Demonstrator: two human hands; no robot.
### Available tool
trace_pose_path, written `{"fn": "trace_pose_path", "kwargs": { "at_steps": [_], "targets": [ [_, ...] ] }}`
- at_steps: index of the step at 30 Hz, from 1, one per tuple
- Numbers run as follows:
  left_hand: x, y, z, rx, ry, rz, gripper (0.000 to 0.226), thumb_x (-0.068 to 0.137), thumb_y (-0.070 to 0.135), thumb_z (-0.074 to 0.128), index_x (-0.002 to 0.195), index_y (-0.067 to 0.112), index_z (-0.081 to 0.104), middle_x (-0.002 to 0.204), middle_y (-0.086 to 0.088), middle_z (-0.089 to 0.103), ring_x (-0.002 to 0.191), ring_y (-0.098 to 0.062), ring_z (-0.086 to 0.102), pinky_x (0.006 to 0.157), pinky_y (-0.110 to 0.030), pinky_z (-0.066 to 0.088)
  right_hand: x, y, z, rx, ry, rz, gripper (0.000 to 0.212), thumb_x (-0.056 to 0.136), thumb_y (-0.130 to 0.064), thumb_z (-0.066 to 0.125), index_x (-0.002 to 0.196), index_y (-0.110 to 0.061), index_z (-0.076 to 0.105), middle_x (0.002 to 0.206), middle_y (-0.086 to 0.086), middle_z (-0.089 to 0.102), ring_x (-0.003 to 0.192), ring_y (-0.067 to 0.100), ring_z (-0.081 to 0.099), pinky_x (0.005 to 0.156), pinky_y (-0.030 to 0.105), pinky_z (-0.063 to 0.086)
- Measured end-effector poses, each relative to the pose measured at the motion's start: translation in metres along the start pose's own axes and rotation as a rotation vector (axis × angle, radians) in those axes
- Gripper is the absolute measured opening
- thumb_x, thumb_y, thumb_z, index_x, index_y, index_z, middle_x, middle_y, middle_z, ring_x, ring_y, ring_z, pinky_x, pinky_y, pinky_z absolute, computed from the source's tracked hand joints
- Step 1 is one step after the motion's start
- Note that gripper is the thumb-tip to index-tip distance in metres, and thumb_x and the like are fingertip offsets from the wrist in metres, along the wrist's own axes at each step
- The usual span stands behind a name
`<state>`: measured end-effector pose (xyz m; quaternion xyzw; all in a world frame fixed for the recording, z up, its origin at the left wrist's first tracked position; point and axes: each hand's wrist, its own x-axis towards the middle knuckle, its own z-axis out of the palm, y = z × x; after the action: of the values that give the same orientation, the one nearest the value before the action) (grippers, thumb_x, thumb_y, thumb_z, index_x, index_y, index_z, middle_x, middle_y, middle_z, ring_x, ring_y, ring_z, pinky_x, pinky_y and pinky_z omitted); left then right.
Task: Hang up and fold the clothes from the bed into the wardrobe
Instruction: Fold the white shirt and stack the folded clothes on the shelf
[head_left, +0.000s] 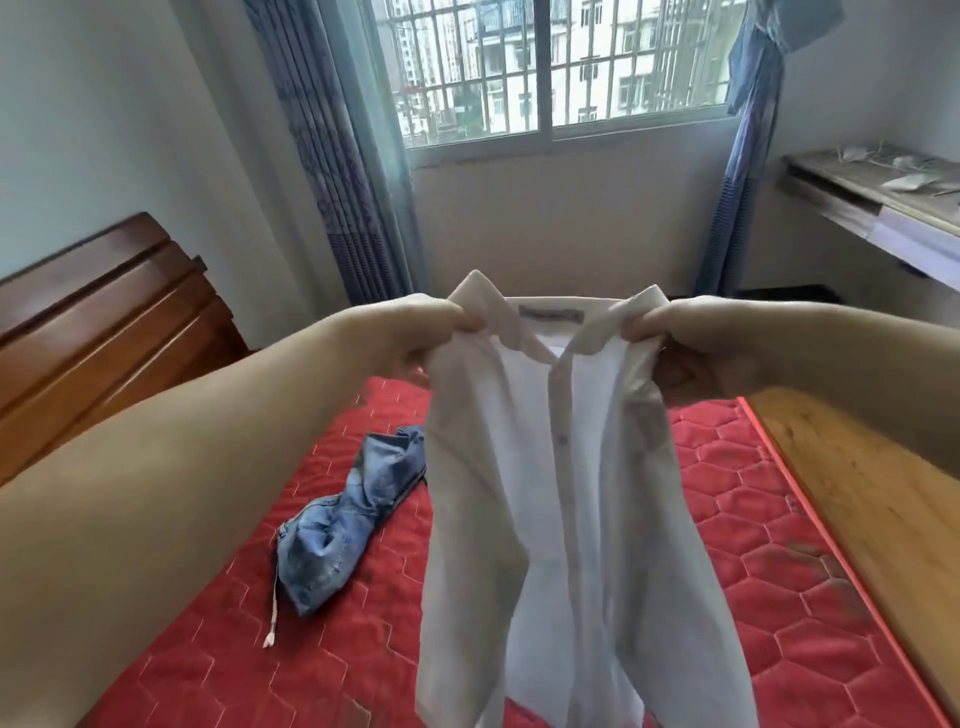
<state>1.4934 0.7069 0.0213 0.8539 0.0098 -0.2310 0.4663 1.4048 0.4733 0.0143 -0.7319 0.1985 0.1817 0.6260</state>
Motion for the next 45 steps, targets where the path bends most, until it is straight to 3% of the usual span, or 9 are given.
{"fn": "trace_pose_path", "kwargs": {
  "at_steps": [11,17,22,25,29,31,35,38,45],
  "targets": [
    [0.014,0.043,0.031,-0.23,-0.07,0.238,0.025,0.097,0.035,0.055,0.087,0.015,0.066,0.095,-0.005,0.069,0.089,-0.023,0.066,0.086,-0.042,0.053,0.004,-0.039,0.049,0.267,0.133,-0.311,0.018,0.094,-0.021,0.059,0.102,-0.004,0.062,0.077,0.015,0.067,0.061,0.025,0.069,0.06,0.033,0.061],
    [0.019,0.044,0.031,-0.394,-0.563,0.337,0.081,0.08,0.069,0.058,0.134,0.008,0.057,0.128,-0.015,0.062,0.119,-0.028,0.059,0.105,-0.044,0.046,0.001,-0.043,0.045,0.055,-0.068,-0.471,0.023,0.077,-0.024,0.064,0.097,-0.012,0.068,0.096,0.012,0.071,0.089,0.022,0.068,0.094,0.04,0.051],
    [0.024,0.037,0.025,-0.236,-0.533,0.635,0.035,0.08,-0.005,0.069,0.11,0.012,0.061,0.086,-0.005,0.069,0.08,-0.018,0.068,0.072,-0.031,0.058,0.002,-0.045,0.03,-0.543,-0.053,-0.579,0.038,0.076,0.005,0.054,0.112,-0.005,0.063,0.1,0.01,0.073,0.089,0.026,0.073,0.08,0.04,0.053],
    [0.028,0.033,0.033,-0.248,-0.496,0.719,0.034,0.076,0.002,0.07,0.106,0.016,0.062,0.088,-0.003,0.068,0.081,-0.017,0.067,0.071,-0.03,0.056,-0.003,-0.049,0.018,-0.689,-0.042,-0.595,0.029,0.088,0.003,0.055,0.113,-0.008,0.066,0.093,0.001,0.075,0.075,0.022,0.074,0.077,0.04,0.056],
    [0.035,0.037,0.037,-0.195,-0.495,0.759,0.04,0.071,-0.003,0.061,0.106,0.017,0.065,0.095,-0.005,0.069,0.088,-0.018,0.066,0.081,-0.035,0.057,-0.01,-0.041,-0.006,-0.767,0.386,-0.839,0.031,0.075,-0.042,0.077,0.074,-0.012,0.073,0.063,0.003,0.067,0.056,0.013,0.06,0.062,0.032,0.051],
    [0.041,0.037,0.031,-0.168,-0.504,0.724,0.04,0.069,-0.004,0.058,0.102,0.018,0.065,0.089,0.002,0.07,0.082,-0.013,0.067,0.076,-0.029,0.057,-0.008,-0.037,-0.022,-0.665,0.61,-0.899,0.047,0.062,-0.05,0.083,0.087,-0.015,0.064,0.085,0.009,0.063,0.073,0.011,0.055,0.063,0.026,0.043],
    [0.045,0.035,0.026,-0.089,-0.683,0.679,0.035,0.074,-0.006,0.057,0.1,0.016,0.065,0.094,0.0,0.069,0.088,-0.017,0.065,0.086,-0.035,0.055,-0.002,-0.033,-0.034,-0.301,0.025,-0.456,0.108,0.051,-0.036,0.093,0.143,-0.031,0.037,0.14,-0.001,0.052,0.12,0.015,0.058,0.093,0.033,0.05],
    [0.047,0.03,0.031,-0.139,-0.674,0.639,0.033,0.073,-0.005,0.059,0.097,0.016,0.067,0.089,0.001,0.071,0.082,-0.015,0.068,0.082,-0.034,0.057,0.006,-0.026,-0.024,-0.191,-0.145,-0.352,0.065,0.062,-0.016,0.085,0.122,-0.015,0.061,0.123,0.008,0.068,0.116,0.027,0.063,0.101,0.049,0.047],
    [0.073,-0.045,0.059,0.018,-0.395,0.637,0.054,0.064,0.009,0.082,0.107,0.03,0.059,0.099,0.007,0.069,0.089,-0.003,0.065,0.079,-0.023,0.056,0.014,-0.041,-0.028,0.014,0.269,-0.49,0.026,0.077,-0.006,0.076,0.096,-0.023,0.07,0.1,-0.002,0.075,0.093,0.013,0.071,0.088,0.033,0.056]
  ]
}}
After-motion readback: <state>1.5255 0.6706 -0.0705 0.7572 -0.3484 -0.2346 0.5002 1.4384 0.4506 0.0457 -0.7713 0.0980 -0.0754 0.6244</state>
